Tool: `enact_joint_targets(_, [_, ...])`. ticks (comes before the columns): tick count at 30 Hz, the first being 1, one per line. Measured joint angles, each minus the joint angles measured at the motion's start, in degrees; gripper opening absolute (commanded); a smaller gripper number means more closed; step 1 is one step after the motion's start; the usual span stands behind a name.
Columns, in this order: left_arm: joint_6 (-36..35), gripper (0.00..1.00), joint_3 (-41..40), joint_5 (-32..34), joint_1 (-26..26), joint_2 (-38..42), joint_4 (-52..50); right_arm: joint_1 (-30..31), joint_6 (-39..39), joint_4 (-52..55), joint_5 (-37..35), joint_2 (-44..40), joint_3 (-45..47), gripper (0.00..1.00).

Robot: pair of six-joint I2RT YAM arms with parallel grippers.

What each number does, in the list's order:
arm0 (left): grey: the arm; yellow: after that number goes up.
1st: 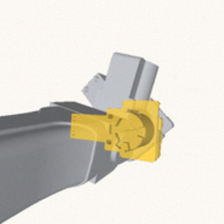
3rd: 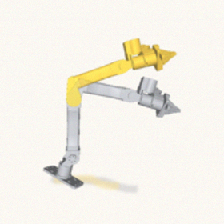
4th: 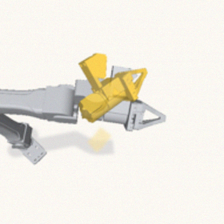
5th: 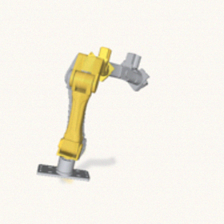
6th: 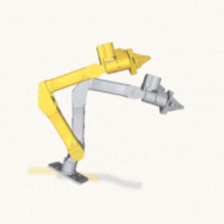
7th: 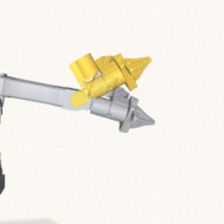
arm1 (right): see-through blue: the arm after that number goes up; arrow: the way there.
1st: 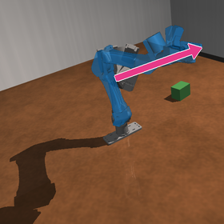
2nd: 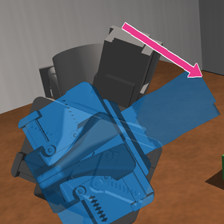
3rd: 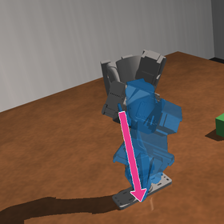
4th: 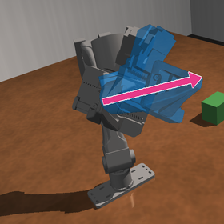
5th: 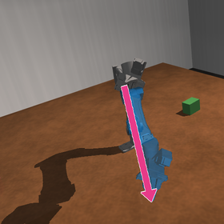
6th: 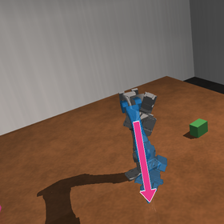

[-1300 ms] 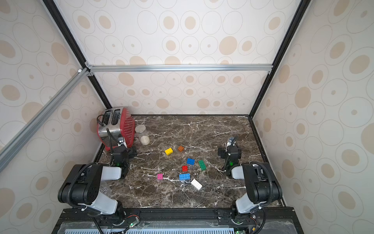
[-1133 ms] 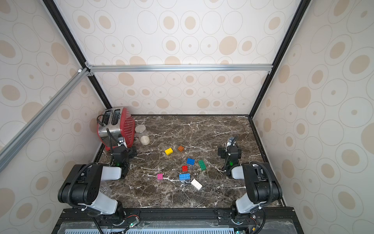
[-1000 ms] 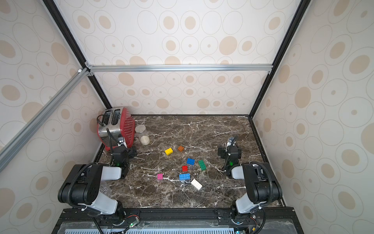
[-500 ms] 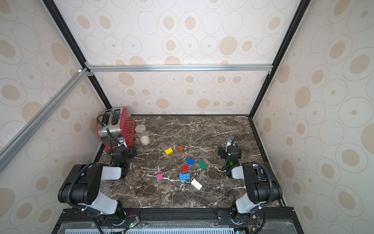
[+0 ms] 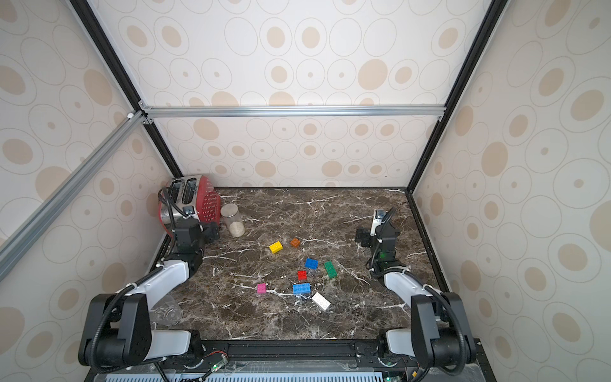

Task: Assemble a heart with lego
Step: Adjust the lego brick at the center of the board.

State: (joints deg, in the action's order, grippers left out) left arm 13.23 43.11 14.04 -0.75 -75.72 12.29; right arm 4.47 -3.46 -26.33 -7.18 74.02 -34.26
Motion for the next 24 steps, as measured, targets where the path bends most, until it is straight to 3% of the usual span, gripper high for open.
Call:
enact_joint_targets(4, [5.4,0.99,6.1,-1.9,-2.6,2.3,-10.3,0.9,-4.1,9.4,4.8,-0.4,-7.3,1.00])
enact_joint_targets(10, [11.2,0.99,2.8,-8.5,-8.5,9.6,-22.0,7.8,-9.3,22.7,9.7,-0.5,-9.9,1.00])
enact_joint_targets(13, [13.4,0.90,2.8,-9.9,-12.2,12.3,-26.9,11.7,-11.4,30.4,11.5,-0.8,-10.1,0.99])
enact_joint_targets(16, [16.1,0.79,2.3,-9.9,-17.2,13.5,-30.6,17.0,-12.6,36.8,11.5,-1.9,-10.2,1.00])
enact_joint_targets(24, [26.4,0.73,-4.8,-8.0,-35.3,12.7,-38.2,25.6,-16.3,46.3,10.6,-5.9,-9.6,1.00])
